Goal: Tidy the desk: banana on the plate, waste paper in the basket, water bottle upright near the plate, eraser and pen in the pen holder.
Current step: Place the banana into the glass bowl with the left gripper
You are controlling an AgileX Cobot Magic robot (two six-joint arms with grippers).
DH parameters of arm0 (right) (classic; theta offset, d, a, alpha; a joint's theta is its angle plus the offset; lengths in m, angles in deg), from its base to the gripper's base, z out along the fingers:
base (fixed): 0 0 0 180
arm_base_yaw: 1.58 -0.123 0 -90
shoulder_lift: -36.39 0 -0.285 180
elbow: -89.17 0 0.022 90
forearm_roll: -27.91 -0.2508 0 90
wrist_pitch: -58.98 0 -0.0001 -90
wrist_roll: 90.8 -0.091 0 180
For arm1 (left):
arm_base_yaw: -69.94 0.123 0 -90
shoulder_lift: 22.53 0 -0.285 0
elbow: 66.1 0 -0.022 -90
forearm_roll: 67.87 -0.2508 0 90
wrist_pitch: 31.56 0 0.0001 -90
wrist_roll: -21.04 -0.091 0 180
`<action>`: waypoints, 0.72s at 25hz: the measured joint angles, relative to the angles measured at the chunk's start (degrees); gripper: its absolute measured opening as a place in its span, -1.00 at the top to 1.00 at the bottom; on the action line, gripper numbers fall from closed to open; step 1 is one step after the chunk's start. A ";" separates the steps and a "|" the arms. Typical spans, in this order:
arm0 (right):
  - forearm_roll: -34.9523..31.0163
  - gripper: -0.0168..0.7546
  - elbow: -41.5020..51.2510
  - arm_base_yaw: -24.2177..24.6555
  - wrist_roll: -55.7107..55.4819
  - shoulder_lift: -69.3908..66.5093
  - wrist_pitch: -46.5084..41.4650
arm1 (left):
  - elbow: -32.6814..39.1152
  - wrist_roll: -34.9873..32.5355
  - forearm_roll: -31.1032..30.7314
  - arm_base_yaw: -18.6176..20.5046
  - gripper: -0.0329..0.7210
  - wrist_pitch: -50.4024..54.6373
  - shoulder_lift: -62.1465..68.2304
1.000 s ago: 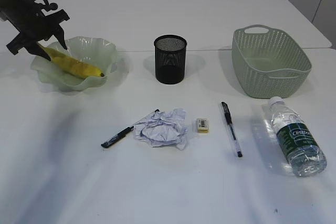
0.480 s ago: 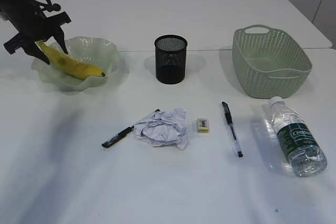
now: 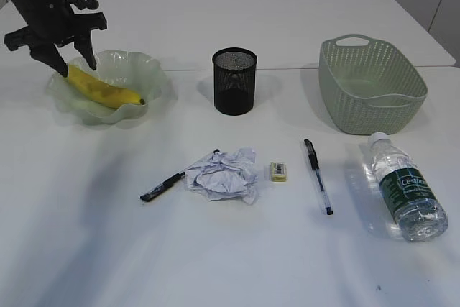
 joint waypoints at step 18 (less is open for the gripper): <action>-0.53 -0.14 0.00 0.00 0.82 0.00 -2.90 | 0.00 -4.59 -1.62 -2.43 -0.08 0.79 -6.75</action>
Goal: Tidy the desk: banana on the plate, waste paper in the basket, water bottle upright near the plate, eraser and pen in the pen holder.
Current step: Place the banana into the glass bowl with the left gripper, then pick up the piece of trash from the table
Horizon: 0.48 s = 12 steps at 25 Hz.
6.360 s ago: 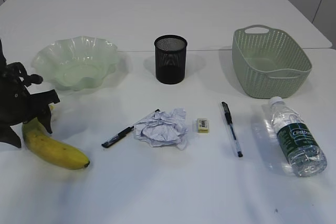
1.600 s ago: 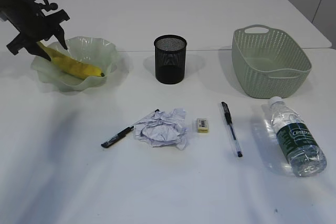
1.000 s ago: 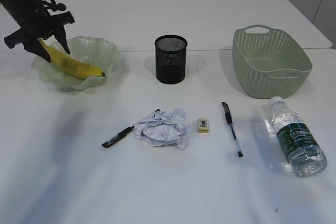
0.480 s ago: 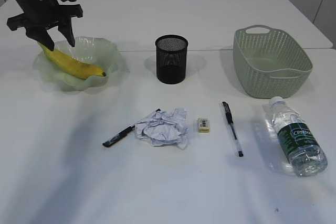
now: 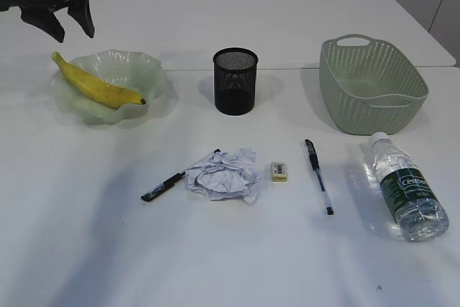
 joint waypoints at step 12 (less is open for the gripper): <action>0.00 -0.14 0.00 0.00 0.11 0.00 -0.09 | 5.36 -3.00 -2.93 0.00 -0.07 0.33 -10.99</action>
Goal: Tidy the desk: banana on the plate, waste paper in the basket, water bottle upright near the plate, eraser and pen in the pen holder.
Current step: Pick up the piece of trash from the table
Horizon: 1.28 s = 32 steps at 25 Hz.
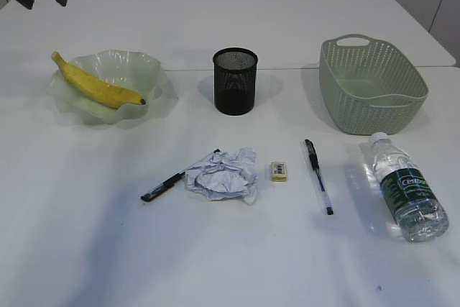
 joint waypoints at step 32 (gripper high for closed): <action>-1.46 -0.14 -0.05 -3.77 2.97 -1.32 -1.66 | 73.33 -2.39 -2.59 0.00 -0.06 -16.37 -46.01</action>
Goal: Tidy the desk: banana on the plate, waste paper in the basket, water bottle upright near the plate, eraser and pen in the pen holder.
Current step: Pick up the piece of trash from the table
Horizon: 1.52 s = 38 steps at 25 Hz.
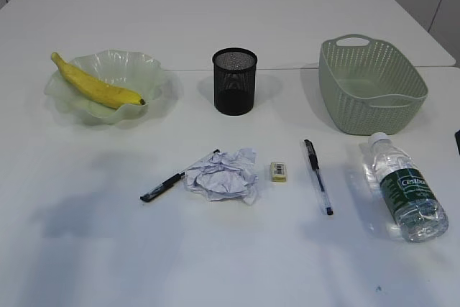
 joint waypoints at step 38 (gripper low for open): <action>2.00 -0.14 -40.87 -21.92 12.36 -49.91 -8.98 | 3.79 2.34 -0.79 2.40 -0.39 -1.80 -13.74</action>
